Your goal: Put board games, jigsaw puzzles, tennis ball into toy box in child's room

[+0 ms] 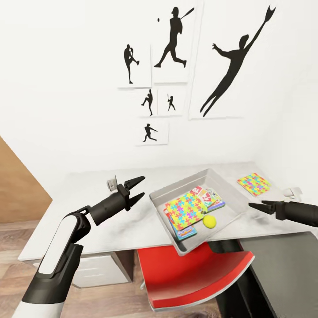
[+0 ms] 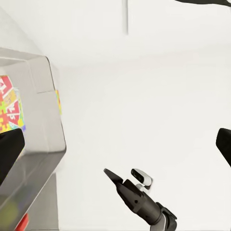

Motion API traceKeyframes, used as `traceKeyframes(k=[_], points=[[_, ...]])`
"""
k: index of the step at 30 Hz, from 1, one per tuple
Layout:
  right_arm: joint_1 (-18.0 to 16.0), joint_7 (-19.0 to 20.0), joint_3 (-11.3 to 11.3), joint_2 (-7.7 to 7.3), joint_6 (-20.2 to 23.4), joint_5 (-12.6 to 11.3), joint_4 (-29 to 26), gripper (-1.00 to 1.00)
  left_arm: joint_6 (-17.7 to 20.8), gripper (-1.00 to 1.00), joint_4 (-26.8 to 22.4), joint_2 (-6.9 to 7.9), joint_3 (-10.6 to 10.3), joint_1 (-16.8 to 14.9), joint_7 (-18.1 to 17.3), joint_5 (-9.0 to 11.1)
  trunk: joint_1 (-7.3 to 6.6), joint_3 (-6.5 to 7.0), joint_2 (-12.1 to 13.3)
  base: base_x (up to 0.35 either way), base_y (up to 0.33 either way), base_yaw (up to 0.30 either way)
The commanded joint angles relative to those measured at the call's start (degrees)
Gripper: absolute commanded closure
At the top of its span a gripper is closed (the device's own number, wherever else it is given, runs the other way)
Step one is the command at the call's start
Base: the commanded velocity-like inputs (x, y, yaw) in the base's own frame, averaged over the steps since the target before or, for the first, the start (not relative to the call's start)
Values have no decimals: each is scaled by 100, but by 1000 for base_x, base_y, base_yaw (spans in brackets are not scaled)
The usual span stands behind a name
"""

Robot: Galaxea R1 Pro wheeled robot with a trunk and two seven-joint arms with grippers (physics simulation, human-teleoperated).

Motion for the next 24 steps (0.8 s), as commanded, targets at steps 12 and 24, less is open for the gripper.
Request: traceKeyframes(k=[12,24], points=[[-8,9,-22,12,48,9,2,-100,5,-100,-7,49,-3,-3,-294,60,3,41,-11,0,159,-227],[-3,13,-10,158,48,9,139,-100,11,-100,-7,74,6,5,-683,60,3,45,-11,0,14,-19]])
